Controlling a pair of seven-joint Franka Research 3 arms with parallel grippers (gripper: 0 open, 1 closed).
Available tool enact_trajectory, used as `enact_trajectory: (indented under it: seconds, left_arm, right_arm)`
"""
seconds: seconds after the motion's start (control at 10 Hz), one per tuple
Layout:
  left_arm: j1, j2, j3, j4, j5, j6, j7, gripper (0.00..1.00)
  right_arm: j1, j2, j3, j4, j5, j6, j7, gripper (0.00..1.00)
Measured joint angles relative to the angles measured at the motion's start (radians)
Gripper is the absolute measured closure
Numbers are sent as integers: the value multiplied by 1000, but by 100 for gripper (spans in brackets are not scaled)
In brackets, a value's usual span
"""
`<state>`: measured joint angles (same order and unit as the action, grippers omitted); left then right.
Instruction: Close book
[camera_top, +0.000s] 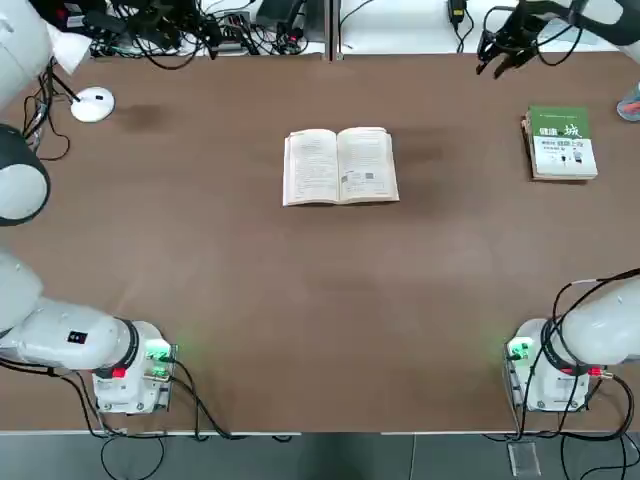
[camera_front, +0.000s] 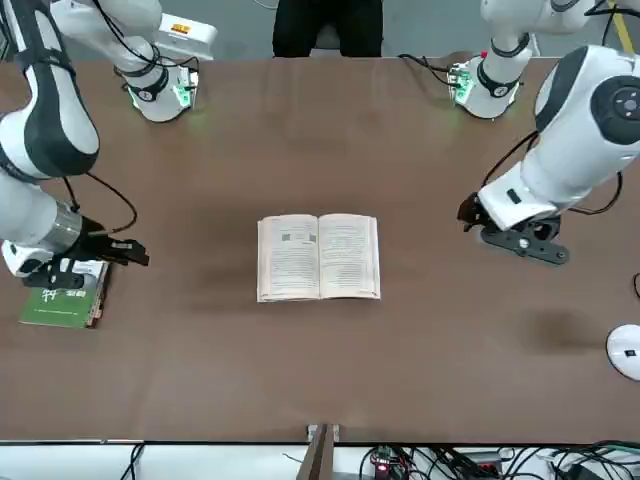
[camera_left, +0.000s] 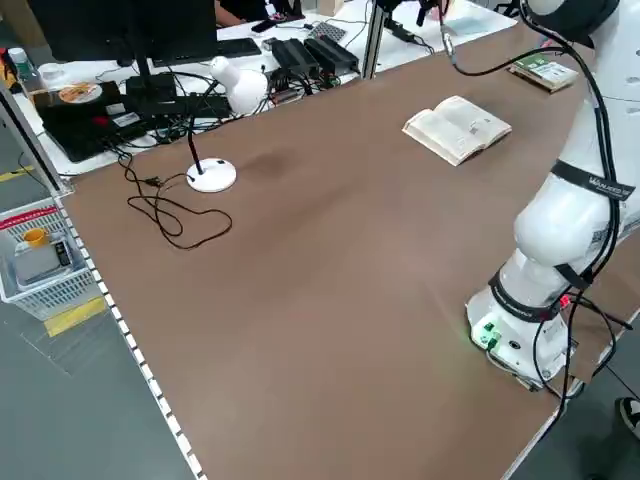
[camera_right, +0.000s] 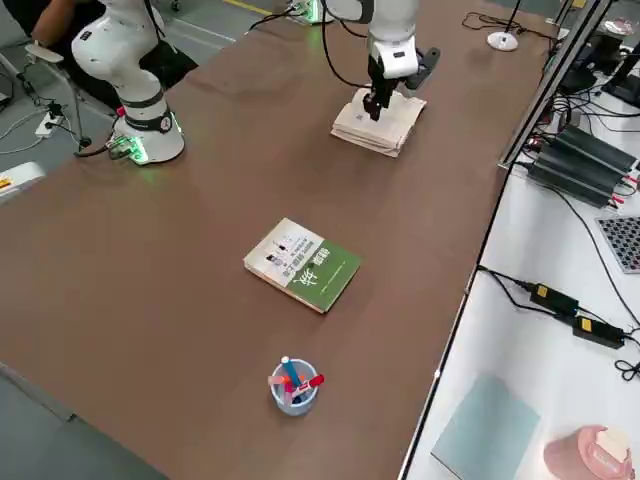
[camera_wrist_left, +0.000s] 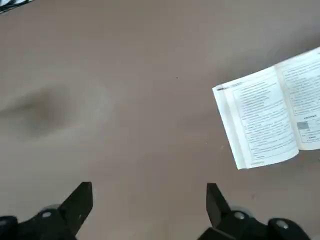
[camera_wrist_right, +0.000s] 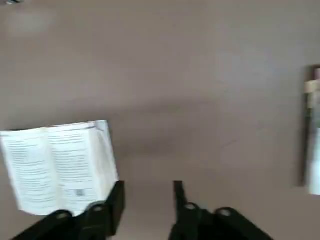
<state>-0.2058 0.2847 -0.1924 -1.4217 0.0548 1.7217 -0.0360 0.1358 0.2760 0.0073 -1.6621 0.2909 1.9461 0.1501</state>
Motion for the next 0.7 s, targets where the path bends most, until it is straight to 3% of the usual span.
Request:
enact_trajectory:
  seconds: [0.1, 0.4, 0.7]
  left_arm:
    - [-9, 7, 0, 0, 0, 12, -1, 0]
    - [-11, 25, 1, 1, 0, 29, -1, 0]
    - [-14, 46, 1, 2, 0, 34, 5, 0]
  right_arm:
    - [0, 14, 0, 0, 42, 8, 1, 72]
    - [3, 60, 0, -1, 215, 11, 3, 97]
    - [20, 112, 1, -2, 356, 21, 3, 99]
